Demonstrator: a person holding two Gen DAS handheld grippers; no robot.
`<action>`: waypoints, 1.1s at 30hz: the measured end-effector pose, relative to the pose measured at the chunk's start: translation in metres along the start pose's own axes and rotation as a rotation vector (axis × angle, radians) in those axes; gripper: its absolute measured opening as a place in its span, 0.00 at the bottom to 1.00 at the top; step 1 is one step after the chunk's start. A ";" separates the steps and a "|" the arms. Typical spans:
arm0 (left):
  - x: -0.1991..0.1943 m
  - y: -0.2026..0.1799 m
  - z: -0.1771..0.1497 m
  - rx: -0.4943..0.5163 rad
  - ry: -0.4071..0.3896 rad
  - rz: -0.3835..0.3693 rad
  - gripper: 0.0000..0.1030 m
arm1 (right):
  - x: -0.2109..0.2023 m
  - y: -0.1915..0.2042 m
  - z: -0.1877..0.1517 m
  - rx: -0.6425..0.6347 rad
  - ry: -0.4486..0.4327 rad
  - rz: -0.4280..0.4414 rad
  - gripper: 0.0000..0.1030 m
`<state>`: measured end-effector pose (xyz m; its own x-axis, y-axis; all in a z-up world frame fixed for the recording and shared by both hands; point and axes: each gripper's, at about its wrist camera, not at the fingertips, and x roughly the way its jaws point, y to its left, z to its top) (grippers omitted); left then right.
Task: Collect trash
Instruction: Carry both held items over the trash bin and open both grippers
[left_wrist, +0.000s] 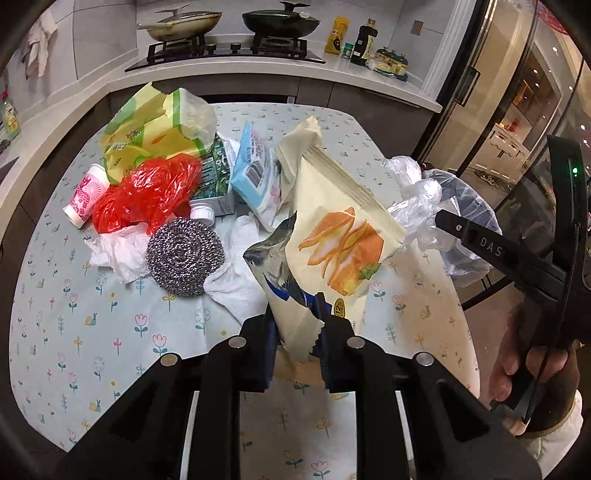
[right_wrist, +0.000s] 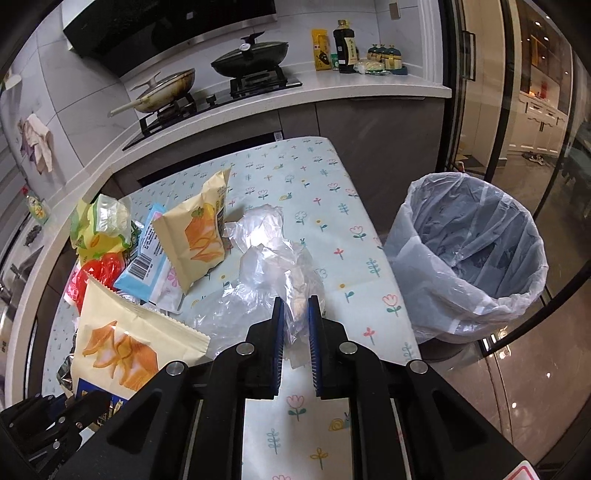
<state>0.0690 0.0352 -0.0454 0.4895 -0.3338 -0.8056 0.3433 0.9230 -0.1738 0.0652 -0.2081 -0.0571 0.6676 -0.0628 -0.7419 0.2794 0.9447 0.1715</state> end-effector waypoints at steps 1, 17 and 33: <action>-0.002 -0.004 0.000 0.008 -0.006 -0.004 0.18 | -0.004 -0.005 0.001 0.007 -0.011 -0.008 0.11; 0.003 -0.097 0.046 0.159 -0.096 -0.080 0.16 | -0.050 -0.114 0.011 0.172 -0.121 -0.154 0.11; 0.081 -0.197 0.109 0.296 -0.097 -0.179 0.16 | -0.014 -0.203 0.035 0.296 -0.100 -0.300 0.11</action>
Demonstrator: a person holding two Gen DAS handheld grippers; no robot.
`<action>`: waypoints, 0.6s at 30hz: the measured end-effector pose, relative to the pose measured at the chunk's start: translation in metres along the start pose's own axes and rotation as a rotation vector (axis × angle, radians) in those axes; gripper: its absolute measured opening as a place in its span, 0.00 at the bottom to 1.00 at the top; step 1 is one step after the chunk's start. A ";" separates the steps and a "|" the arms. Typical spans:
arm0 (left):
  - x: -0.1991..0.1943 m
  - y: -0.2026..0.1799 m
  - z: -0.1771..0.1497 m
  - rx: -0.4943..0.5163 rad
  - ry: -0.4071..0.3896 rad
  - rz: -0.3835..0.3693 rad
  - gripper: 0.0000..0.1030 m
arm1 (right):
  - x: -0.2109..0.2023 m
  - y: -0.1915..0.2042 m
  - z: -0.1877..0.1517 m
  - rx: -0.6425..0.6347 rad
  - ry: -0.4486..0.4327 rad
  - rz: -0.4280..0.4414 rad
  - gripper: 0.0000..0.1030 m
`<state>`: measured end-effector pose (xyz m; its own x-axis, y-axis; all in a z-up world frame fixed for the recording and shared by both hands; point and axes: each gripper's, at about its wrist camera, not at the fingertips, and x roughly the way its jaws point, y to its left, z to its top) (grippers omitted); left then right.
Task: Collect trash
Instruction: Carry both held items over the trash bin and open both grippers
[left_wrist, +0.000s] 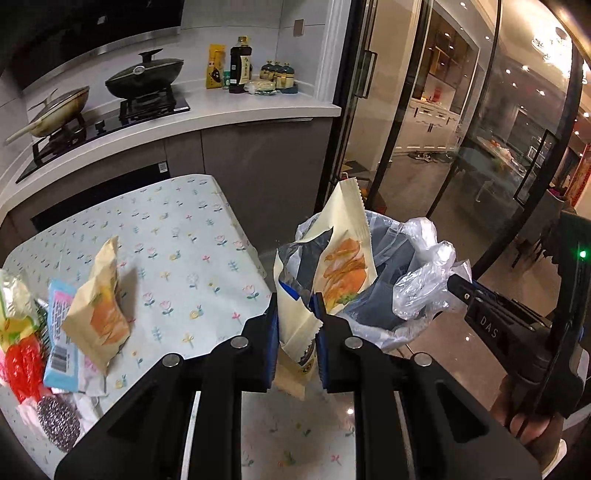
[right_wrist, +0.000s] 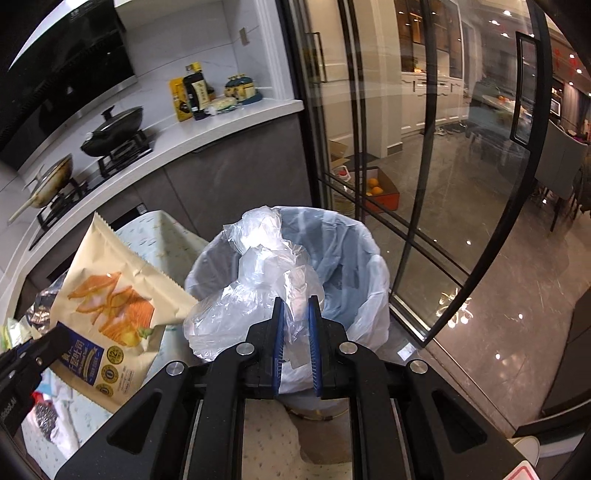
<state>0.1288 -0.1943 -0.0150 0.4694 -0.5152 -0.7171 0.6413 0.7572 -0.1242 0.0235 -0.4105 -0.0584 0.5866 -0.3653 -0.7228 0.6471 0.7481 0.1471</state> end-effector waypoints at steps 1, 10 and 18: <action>0.009 -0.003 0.006 0.002 0.005 -0.006 0.16 | 0.004 -0.004 0.003 0.006 0.006 -0.005 0.11; 0.070 -0.026 0.026 0.052 0.082 -0.065 0.16 | 0.047 -0.013 0.015 0.030 0.053 -0.043 0.11; 0.092 -0.032 0.031 0.064 0.093 -0.065 0.21 | 0.063 -0.016 0.019 0.055 0.058 -0.056 0.17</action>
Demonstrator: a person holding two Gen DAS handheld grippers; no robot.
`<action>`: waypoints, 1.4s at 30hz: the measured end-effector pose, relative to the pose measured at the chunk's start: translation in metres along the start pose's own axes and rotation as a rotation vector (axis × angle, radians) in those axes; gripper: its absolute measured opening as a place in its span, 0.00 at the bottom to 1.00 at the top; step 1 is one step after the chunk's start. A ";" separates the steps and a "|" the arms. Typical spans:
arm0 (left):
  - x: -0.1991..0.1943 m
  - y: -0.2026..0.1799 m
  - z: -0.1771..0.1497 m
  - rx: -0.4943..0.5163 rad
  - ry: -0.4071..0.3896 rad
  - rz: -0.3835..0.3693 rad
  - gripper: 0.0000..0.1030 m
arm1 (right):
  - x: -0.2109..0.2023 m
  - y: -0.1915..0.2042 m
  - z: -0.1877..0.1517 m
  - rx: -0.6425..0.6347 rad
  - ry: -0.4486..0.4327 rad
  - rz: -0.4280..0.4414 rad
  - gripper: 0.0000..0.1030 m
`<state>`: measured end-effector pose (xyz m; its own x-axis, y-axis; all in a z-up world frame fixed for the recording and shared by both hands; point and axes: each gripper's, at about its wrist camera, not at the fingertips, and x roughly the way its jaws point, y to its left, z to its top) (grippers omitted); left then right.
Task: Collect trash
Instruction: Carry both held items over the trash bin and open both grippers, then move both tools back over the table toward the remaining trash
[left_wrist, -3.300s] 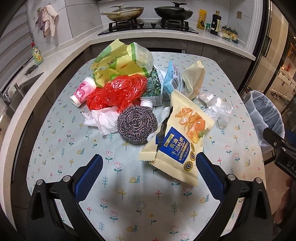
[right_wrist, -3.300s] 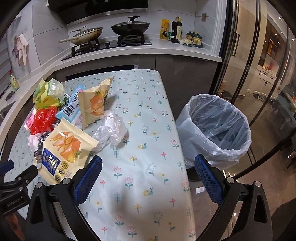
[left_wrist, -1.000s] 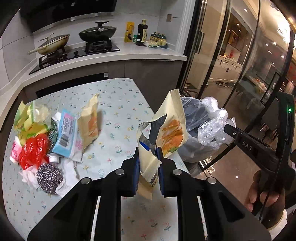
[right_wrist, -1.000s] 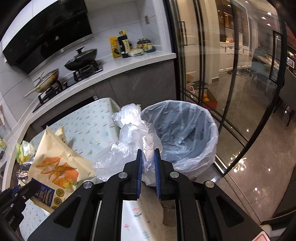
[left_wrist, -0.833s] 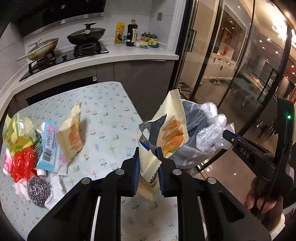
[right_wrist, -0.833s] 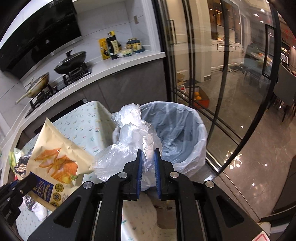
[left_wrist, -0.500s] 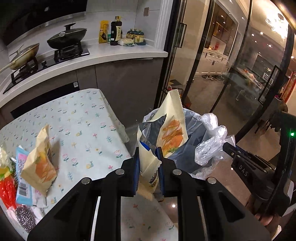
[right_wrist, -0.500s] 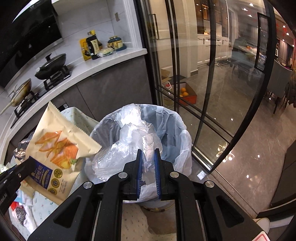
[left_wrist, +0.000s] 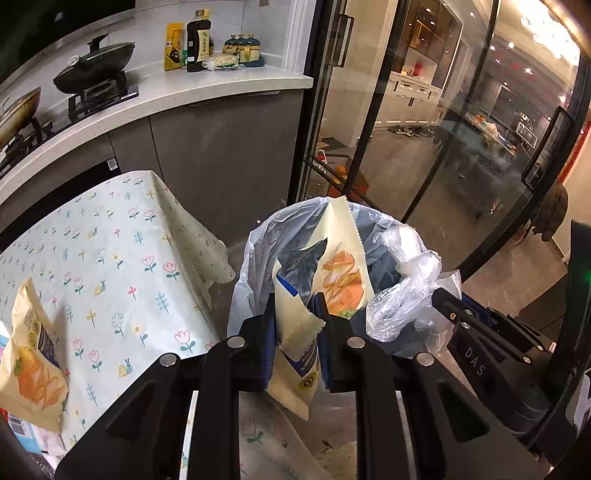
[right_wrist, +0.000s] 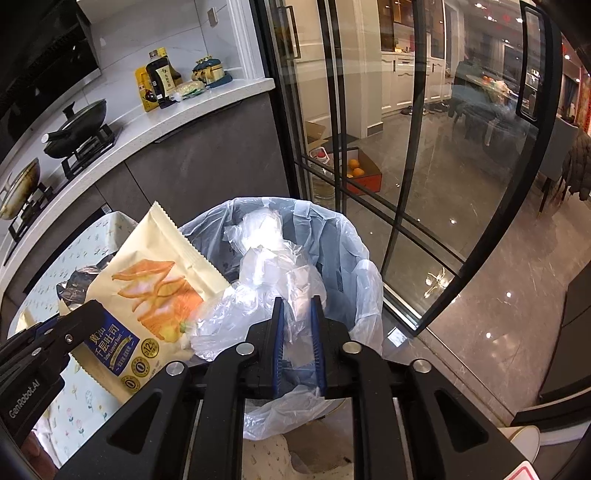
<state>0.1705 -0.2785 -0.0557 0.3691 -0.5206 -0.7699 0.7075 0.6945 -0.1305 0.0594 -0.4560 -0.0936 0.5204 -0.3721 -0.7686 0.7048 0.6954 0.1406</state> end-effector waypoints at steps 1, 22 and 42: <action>0.001 0.000 0.001 0.001 0.000 0.002 0.27 | 0.001 0.000 0.001 0.001 -0.001 0.005 0.20; -0.050 0.016 0.003 -0.033 -0.098 0.088 0.74 | -0.055 0.017 -0.001 0.017 -0.086 0.024 0.59; -0.187 0.107 -0.078 -0.176 -0.256 0.269 0.74 | -0.147 0.109 -0.068 -0.152 -0.102 0.141 0.64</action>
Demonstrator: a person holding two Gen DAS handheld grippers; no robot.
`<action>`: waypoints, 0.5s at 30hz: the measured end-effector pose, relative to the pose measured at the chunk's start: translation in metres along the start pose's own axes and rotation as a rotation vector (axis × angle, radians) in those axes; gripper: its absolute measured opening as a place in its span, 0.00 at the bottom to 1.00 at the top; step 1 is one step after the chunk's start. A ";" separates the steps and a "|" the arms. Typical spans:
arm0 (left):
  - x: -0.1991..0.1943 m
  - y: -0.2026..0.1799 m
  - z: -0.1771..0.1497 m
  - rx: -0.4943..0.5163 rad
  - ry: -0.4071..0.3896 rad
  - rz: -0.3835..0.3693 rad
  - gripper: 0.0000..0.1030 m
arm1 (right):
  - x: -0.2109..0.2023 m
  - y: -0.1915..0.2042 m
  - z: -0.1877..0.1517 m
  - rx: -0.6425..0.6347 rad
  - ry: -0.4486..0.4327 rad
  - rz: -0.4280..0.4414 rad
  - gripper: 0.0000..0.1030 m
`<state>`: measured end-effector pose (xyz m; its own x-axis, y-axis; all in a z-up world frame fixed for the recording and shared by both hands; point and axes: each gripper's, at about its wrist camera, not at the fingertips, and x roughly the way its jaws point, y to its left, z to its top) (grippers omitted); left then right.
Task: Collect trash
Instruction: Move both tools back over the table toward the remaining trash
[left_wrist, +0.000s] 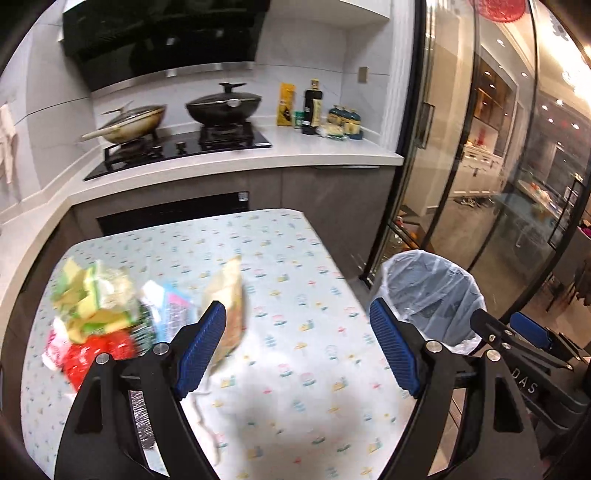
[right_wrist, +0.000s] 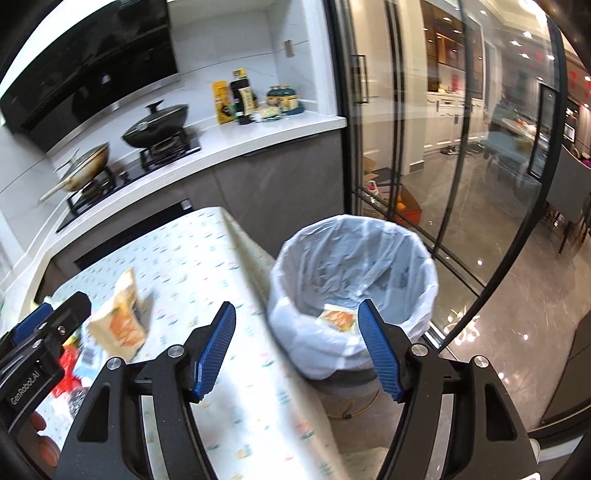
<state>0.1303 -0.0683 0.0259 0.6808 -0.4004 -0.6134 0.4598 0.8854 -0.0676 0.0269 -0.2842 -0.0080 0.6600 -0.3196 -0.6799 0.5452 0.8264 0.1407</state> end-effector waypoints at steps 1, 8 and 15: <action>-0.005 0.010 -0.004 -0.016 0.002 0.005 0.75 | -0.002 0.007 -0.004 -0.008 0.002 0.007 0.64; -0.029 0.078 -0.034 -0.090 0.036 0.091 0.80 | -0.015 0.057 -0.032 -0.085 0.026 0.053 0.65; -0.039 0.154 -0.067 -0.193 0.091 0.190 0.84 | -0.016 0.110 -0.057 -0.162 0.064 0.112 0.65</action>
<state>0.1364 0.0999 -0.0134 0.6862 -0.2077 -0.6972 0.2055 0.9747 -0.0881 0.0466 -0.1618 -0.0229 0.6747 -0.1952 -0.7118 0.3765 0.9205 0.1044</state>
